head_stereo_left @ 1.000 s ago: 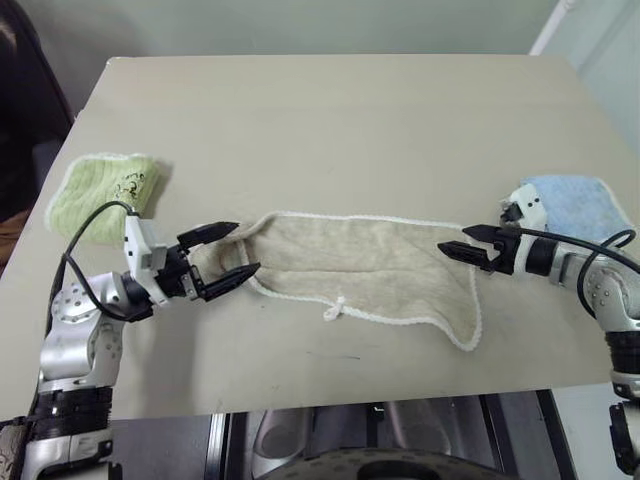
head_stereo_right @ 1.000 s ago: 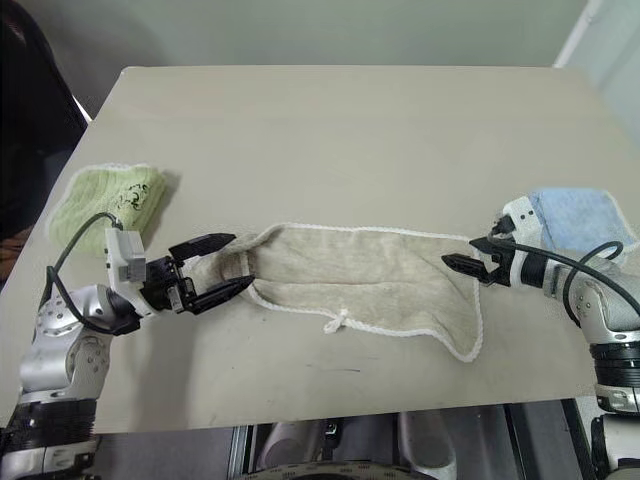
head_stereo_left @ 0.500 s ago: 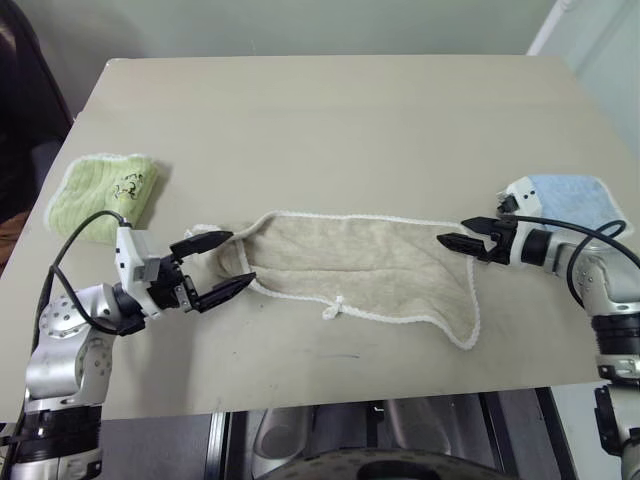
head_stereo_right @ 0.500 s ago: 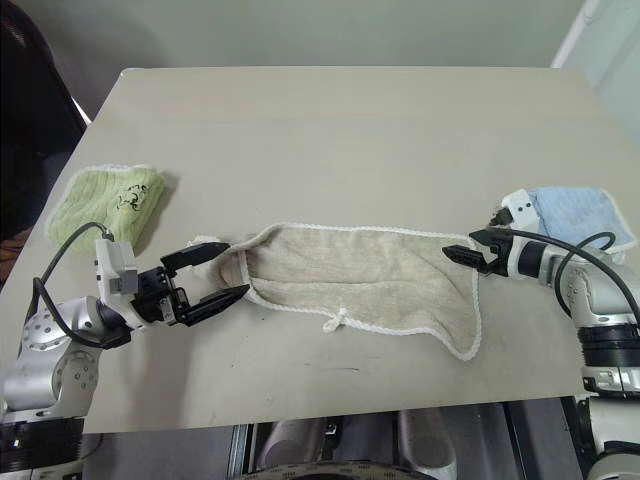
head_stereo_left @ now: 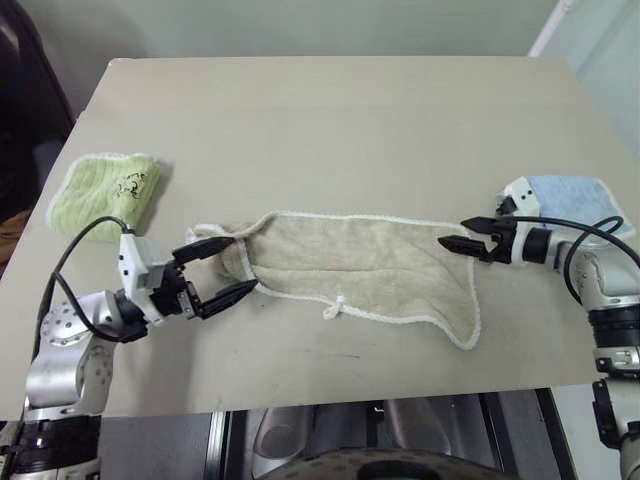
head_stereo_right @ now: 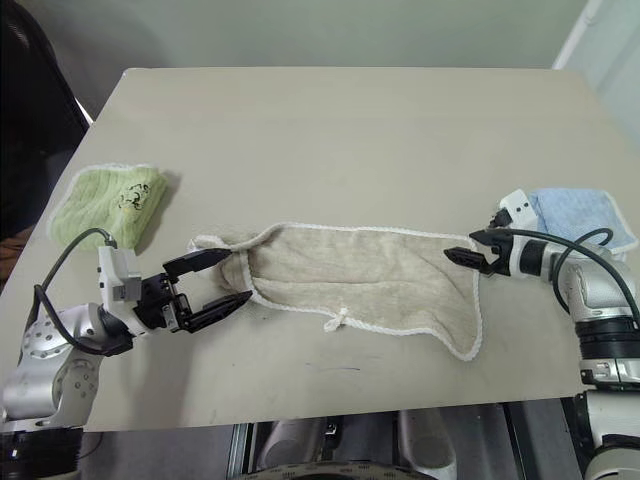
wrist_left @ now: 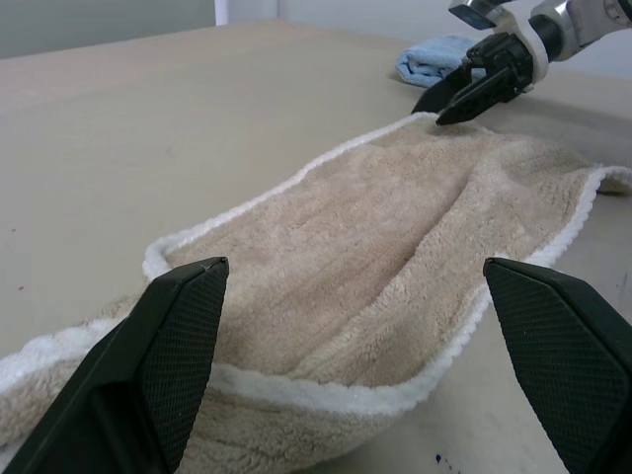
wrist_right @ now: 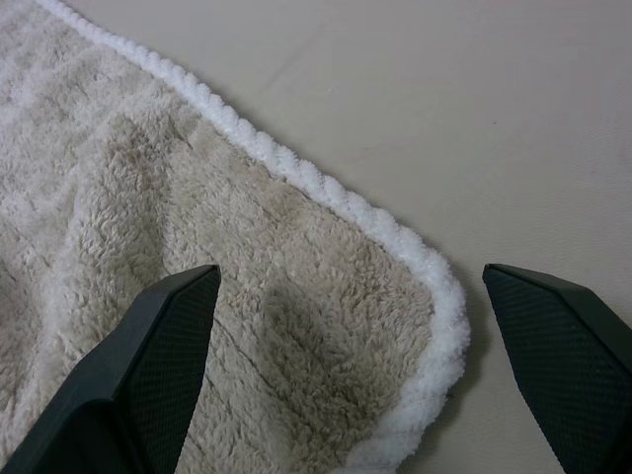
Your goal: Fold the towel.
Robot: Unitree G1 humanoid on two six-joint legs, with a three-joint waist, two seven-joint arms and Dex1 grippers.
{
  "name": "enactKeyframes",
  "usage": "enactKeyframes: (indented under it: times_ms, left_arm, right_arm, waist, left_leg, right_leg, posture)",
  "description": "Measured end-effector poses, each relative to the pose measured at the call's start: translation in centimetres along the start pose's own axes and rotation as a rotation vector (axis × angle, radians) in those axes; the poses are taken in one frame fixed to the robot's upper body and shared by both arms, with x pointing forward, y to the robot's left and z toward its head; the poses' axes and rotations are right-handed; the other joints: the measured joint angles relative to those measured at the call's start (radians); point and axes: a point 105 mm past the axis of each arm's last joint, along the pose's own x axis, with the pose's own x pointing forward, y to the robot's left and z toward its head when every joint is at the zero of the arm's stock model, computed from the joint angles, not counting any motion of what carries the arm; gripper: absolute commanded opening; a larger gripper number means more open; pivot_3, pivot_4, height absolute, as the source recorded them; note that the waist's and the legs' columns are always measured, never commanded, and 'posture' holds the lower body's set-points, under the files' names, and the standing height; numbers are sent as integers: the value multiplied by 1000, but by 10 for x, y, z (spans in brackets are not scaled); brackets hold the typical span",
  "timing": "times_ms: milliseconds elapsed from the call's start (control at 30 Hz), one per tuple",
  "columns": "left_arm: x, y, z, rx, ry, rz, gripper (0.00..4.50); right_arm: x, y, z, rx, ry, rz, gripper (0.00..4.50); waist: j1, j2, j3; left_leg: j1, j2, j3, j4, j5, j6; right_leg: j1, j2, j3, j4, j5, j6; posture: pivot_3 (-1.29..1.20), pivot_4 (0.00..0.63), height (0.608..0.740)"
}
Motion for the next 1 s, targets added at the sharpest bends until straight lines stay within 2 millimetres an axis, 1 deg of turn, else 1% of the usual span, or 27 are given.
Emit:
enactKeyframes:
  times_ms: [33, 67, 167, 233, 533, 800, 900, 1000]
  left_arm:
    - [1, 0, 1, 3, -2, -2, 4500]
    - [1, 0, 1, 4, -2, -3, 4500]
    - [1, 0, 1, 4, -2, -4, 4500]
    - [1, 0, 1, 5, -2, -5, 4500]
    - [5, 1, 4, 14, -9, -13, 4500]
    - [5, 2, 3, 23, 0, -3, 4500]
    - [5, 3, 3, 23, 1, 1, 4500]
    - [5, 3, 3, 25, 1, 2, 4500]
  right_arm:
    - [0, 0, 0, -1, 1, 0, 3945]
    - [-1, 0, -1, -2, 2, -1, 3654]
    - [-3, -1, -4, -4, 8, -4, 2610]
    - [-5, -1, -6, 3, 13, -3, 2019]
    - [-6, -2, -8, 4, 16, 0, 2019]
    - [1, -4, -6, -24, 0, 2, 2019]
    - [4, -6, -6, -53, -7, -10, 1390]
    - [5, -9, -5, -82, -7, -28, 411]
  waist:
    - [0, 0, 0]
    - [0, 0, 0]
    - [0, 0, 0]
    - [0, 0, 0]
    - [0, 0, 0]
    - [-3, 0, 0]
    - [-6, 0, 0]
    - [-7, 0, 0]
  left_leg:
    - [0, 0, 0, 0, 0, 0]
    - [0, 0, 0, 0, 0, 0]
    - [0, 0, 0, 0, 0, 0]
    - [0, 0, 0, 0, 0, 0]
    - [0, 1, 0, 0, 0, 0]
    - [3, 1, 0, 0, 0, 0]
    - [5, 1, 0, 0, 0, 0]
    - [5, 1, 0, 0, 0, -1]
  right_leg:
    - [0, 0, 0, 0, 0, 0]
    - [0, 0, 0, 0, 0, 0]
    - [0, 0, 0, 0, 0, 0]
    - [0, 0, 0, 0, 0, 0]
    - [0, 0, 0, 0, 0, 0]
    - [2, 0, 0, 0, 1, -2]
    - [4, 0, 0, 0, 1, -2]
    - [4, 0, 0, 0, 1, -2]
  posture:
    - [0, 150, 703]
    - [0, 150, 703]
    - [0, 150, 703]
    - [0, 150, 703]
    - [0, 150, 703]
    - [0, 150, 703]
    - [0, 150, 703]
    - [0, 150, 703]
